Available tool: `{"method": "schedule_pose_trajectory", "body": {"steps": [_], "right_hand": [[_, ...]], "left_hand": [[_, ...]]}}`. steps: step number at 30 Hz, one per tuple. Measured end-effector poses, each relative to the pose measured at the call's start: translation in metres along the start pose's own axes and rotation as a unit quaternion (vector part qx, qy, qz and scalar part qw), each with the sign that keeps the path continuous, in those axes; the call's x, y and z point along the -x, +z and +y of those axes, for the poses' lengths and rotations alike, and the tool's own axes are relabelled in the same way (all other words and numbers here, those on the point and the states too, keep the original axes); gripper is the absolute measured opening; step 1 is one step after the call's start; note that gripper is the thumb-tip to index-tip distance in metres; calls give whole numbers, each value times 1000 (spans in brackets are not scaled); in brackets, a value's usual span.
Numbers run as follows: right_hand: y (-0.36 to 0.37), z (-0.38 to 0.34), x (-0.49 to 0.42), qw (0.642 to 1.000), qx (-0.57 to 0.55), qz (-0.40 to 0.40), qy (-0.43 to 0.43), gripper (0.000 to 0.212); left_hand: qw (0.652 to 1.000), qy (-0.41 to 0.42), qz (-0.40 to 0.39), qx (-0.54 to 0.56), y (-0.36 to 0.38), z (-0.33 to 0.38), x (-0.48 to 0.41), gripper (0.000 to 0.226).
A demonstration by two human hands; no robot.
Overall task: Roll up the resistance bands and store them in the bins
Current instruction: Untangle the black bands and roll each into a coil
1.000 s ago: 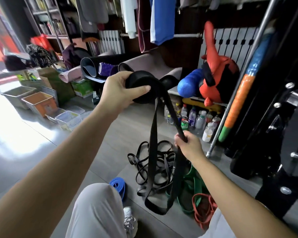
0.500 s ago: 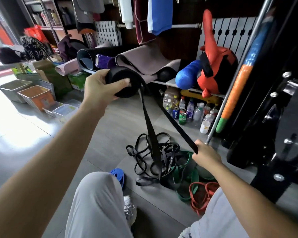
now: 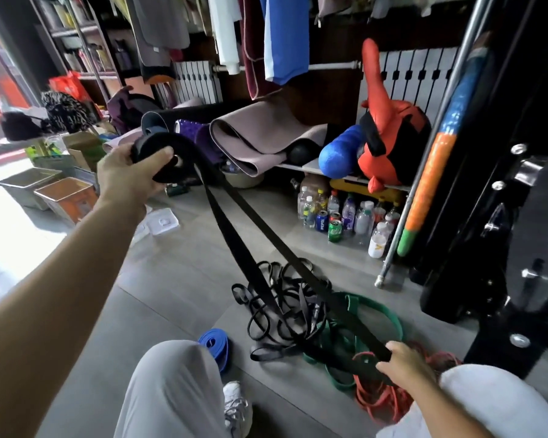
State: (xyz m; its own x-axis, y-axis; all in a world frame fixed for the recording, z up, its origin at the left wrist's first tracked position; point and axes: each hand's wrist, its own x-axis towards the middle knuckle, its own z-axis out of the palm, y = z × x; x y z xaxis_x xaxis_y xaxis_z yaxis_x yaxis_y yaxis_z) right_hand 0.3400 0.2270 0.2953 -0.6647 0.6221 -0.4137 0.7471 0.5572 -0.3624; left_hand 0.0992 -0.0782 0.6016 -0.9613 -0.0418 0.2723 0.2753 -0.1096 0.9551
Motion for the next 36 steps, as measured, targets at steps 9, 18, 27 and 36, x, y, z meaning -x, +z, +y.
{"method": "schedule_pose_trajectory", "body": {"steps": [9,18,27,36], "right_hand": [[7,17,-9,994,-52,80,48,35],[-19,34,2,985,84,106,108,24],[-37,25,-14,968,-188,-40,163,15],[-34,-68,17,986,-40,-78,-142,45]], "left_hand": [[996,-40,21,-82,-28,-40,-8,19],[976,-78,43,-200,-65,-90,-13,22],[930,-39,-129,-343,-73,-104,10,36],[737,41,-379,-558,0,-105,71,36]]}}
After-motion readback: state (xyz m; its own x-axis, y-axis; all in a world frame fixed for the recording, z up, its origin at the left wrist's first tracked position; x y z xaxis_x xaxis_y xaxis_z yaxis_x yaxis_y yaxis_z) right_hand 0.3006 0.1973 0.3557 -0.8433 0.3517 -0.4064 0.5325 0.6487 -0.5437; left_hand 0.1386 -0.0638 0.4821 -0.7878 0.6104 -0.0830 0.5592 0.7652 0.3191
